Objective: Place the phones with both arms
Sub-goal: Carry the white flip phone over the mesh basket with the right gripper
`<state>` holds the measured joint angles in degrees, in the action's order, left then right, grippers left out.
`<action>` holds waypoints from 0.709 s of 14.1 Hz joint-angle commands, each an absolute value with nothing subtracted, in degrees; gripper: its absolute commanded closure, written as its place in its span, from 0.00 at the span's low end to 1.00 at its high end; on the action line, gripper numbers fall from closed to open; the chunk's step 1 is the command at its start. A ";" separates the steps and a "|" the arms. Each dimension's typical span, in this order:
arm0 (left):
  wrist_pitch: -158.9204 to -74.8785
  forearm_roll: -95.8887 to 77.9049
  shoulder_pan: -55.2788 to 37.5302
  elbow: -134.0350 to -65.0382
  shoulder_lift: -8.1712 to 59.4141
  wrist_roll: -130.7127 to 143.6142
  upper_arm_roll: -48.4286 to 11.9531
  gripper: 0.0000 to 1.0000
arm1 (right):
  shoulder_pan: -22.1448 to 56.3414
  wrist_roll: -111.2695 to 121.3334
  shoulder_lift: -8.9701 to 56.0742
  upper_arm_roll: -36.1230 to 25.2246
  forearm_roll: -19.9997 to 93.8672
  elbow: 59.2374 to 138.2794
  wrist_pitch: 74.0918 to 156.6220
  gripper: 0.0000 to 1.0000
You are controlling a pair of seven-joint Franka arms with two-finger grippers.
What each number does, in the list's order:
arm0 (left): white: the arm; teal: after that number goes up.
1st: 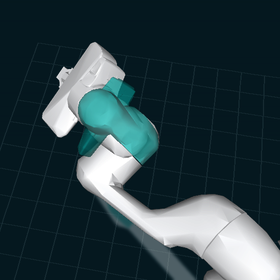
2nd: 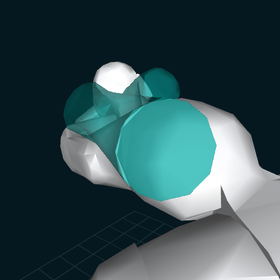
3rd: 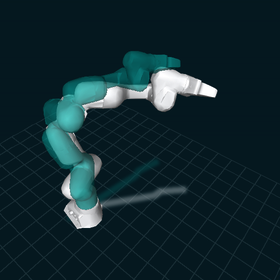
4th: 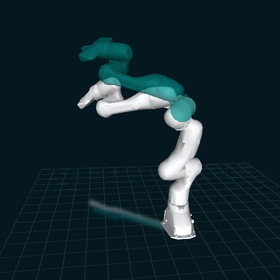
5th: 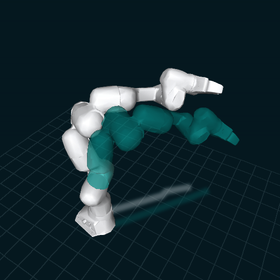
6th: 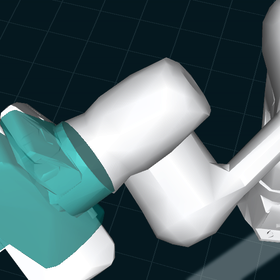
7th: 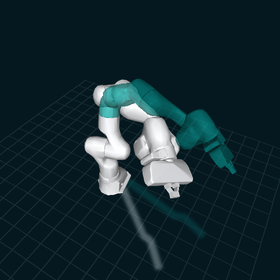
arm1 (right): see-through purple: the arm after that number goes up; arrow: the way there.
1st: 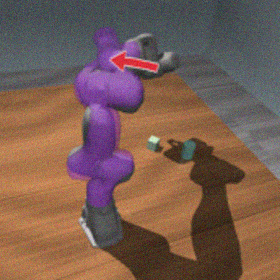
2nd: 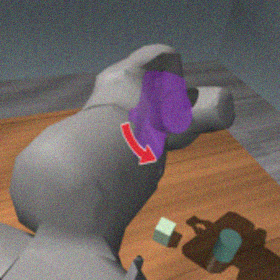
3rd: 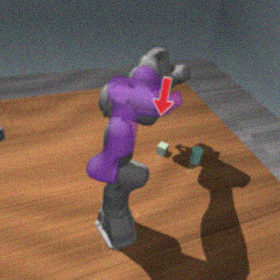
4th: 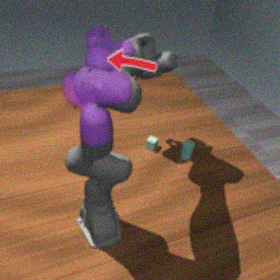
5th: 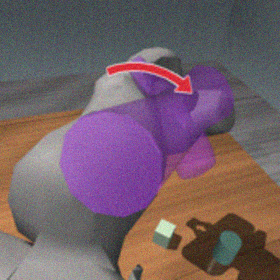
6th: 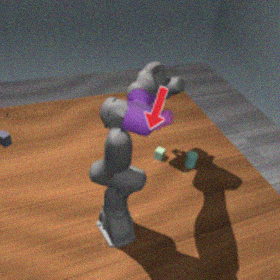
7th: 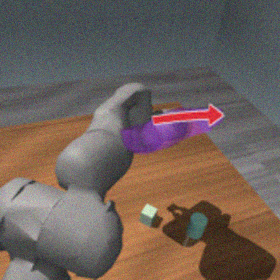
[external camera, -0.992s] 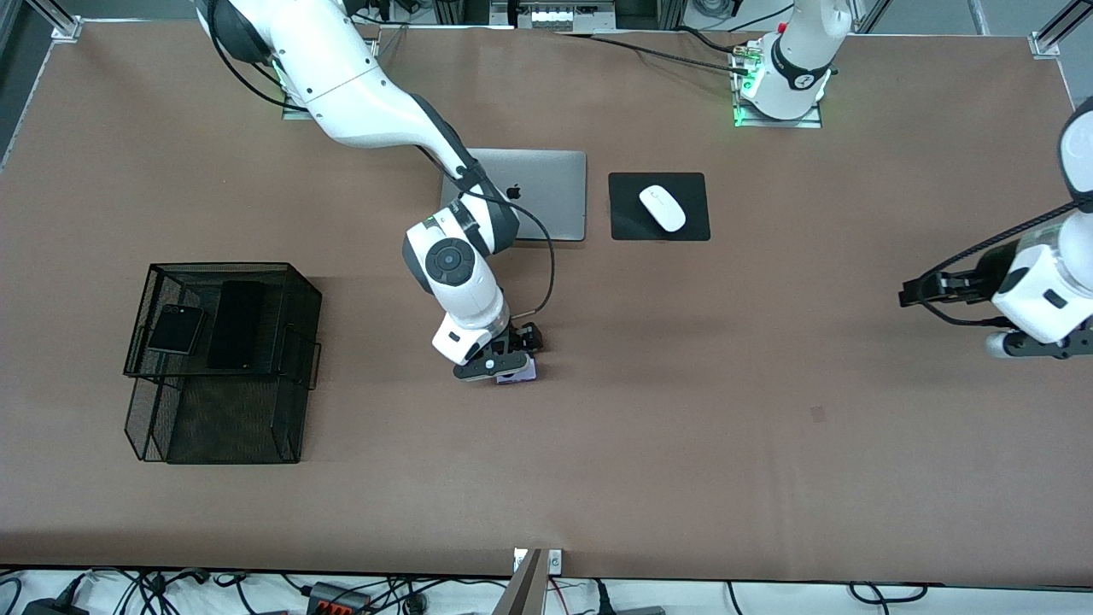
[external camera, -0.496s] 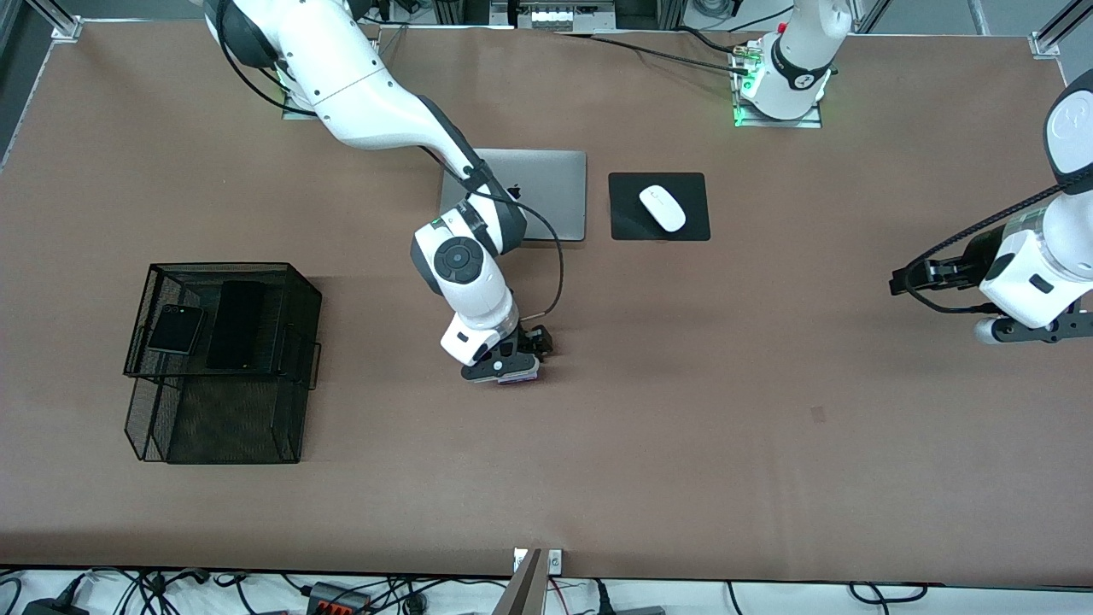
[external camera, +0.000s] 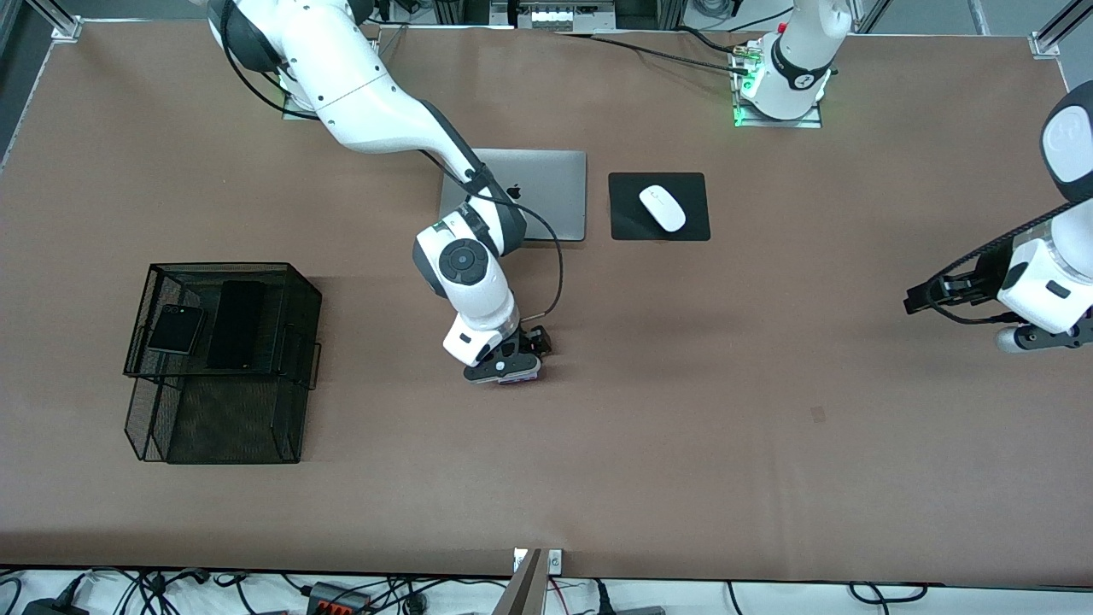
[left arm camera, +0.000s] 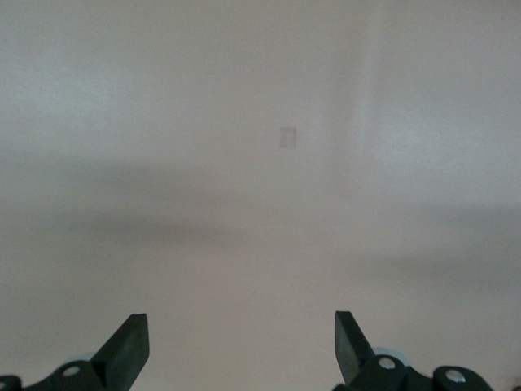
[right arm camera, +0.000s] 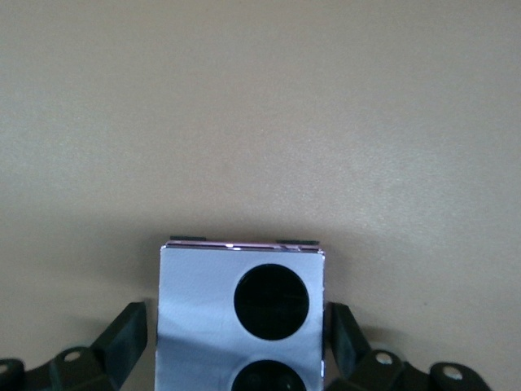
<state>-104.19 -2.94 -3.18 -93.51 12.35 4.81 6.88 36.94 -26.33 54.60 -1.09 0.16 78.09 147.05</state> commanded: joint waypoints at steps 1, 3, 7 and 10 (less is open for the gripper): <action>-108.79 -0.79 -3.69 -99.04 8.62 4.48 7.38 0.00 | 37.62 -27.69 55.81 -1.49 -0.79 76.38 147.13 0.00; -110.47 -0.70 -3.95 -100.98 7.21 4.39 7.47 0.00 | 37.53 -27.16 55.81 -1.49 -1.93 76.38 147.04 0.04; -111.18 0.97 -4.13 -101.07 7.21 1.50 8.96 0.00 | 36.83 -26.81 55.02 -1.67 -2.64 76.03 144.86 0.67; -110.39 0.97 -5.27 -101.16 7.03 3.24 9.05 0.00 | 35.51 -26.72 53.44 -1.76 -2.46 71.13 134.96 0.68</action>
<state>-110.16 -0.38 -3.54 -99.19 8.86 2.86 8.36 36.65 -26.33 54.45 -1.90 -1.58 75.35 141.86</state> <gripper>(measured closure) 0.000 0.167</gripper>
